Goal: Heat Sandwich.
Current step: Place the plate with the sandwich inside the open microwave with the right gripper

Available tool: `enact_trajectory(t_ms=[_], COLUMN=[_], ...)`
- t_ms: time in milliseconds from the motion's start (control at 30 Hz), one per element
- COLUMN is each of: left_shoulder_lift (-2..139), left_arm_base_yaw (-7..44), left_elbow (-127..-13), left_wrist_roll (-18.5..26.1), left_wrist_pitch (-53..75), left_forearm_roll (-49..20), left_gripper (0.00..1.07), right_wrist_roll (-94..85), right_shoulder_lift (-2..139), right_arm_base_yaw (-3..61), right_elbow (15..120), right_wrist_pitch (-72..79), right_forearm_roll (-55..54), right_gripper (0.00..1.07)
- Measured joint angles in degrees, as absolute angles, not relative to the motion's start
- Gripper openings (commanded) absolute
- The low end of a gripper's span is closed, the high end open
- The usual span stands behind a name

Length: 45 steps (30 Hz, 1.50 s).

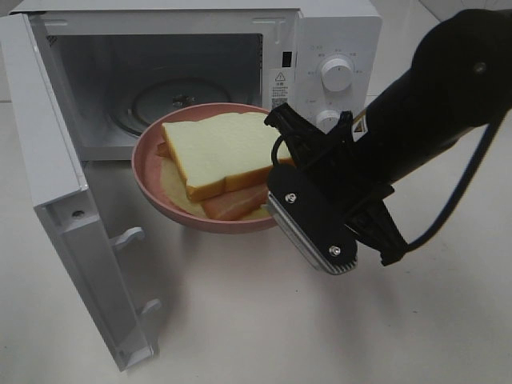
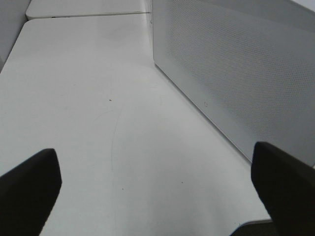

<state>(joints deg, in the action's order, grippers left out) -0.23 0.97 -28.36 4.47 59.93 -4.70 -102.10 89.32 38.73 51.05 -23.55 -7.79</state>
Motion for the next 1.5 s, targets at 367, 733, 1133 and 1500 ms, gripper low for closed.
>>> enact_trajectory(t_ms=[367,733,1133,1500], left_shoulder_lift=[-0.2,-0.2,-0.2,-0.2], left_arm_base_yaw=[1.0,1.0,1.0,1.0], left_elbow=[-28.4,-28.4,-28.4,-28.4], left_wrist_roll=[4.5,4.5,4.5,4.5], left_wrist_pitch=[59.9,59.9,59.9,59.9], left_forearm_roll=[-4.7,-4.7,-4.7,-4.7], left_gripper=[0.98,0.98,0.98,0.98], right_wrist_roll=[-103.7,-104.7,-104.8,-103.5], right_shoulder_lift=[96.4,103.0,109.8,116.3], right_arm_base_yaw=[38.8,38.8,38.8,38.8], right_elbow=[58.9,66.3,73.5,83.1], right_wrist_pitch=[-23.4,-23.1,-23.2,-25.0], right_forearm_roll=[-7.8,-7.7,-6.5,-5.3], right_gripper=[0.0,0.0,0.0,0.0])
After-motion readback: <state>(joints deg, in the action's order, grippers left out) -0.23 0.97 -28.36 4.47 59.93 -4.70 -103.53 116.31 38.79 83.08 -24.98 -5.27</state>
